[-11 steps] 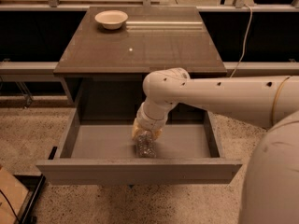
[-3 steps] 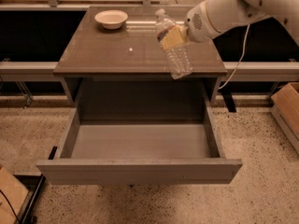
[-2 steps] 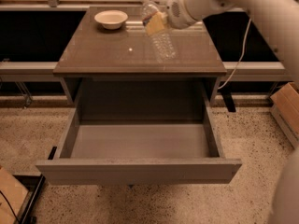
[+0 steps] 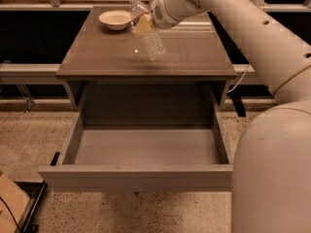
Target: Pick water bottle from top drawer and place on counter
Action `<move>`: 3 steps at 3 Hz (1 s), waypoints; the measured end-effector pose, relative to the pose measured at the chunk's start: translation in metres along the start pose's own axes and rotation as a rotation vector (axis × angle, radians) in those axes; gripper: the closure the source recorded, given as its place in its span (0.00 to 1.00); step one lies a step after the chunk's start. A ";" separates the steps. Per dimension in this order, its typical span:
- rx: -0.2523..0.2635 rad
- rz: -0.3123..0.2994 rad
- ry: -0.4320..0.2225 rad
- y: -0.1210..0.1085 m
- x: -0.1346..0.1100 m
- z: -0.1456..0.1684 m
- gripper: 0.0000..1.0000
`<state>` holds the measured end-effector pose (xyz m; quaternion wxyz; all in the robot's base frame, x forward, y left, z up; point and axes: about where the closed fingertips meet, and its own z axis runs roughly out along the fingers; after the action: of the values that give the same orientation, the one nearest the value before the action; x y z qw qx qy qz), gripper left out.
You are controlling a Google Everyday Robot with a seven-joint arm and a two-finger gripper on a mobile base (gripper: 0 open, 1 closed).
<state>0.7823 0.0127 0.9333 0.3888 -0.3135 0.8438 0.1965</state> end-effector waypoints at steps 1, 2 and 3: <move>0.016 -0.023 0.014 -0.008 0.002 0.024 1.00; 0.011 -0.022 0.018 -0.007 0.003 0.027 0.82; 0.008 -0.023 0.021 -0.006 0.004 0.030 0.57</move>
Offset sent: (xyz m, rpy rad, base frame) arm 0.0163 0.0065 -0.0156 -0.0276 -0.0083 0.0032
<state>0.8000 0.0244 0.9107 0.3832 -0.3236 0.8450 0.1855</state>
